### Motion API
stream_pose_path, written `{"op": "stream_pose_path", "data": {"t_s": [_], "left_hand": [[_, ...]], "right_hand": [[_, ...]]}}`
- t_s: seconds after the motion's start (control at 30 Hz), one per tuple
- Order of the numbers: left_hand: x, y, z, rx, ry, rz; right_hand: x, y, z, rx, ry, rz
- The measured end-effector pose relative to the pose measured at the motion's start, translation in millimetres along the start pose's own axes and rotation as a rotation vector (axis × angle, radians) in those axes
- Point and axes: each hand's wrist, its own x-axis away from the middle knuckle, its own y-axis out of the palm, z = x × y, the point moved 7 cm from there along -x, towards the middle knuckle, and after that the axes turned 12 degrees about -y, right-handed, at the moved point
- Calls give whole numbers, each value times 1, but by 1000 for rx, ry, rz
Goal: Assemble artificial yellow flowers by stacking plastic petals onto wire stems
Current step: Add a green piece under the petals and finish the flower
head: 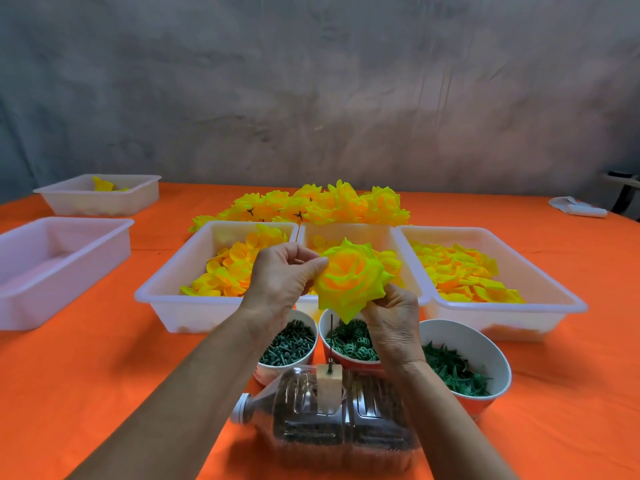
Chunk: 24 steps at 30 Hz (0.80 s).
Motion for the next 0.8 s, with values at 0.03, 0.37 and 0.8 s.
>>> {"op": "stream_pose_path", "data": {"t_s": [0.03,0.37,0.8], "left_hand": [[-1,-1,1,11,22,18],[-11,-7,2,80,56,129],[-41,-6,-24,43,-61,153]], "right_hand": [[0,1,-3,-35,-6,-11],[-31,5,-8,-119,4,23],[-74,22,14,-136,27,74]]}}
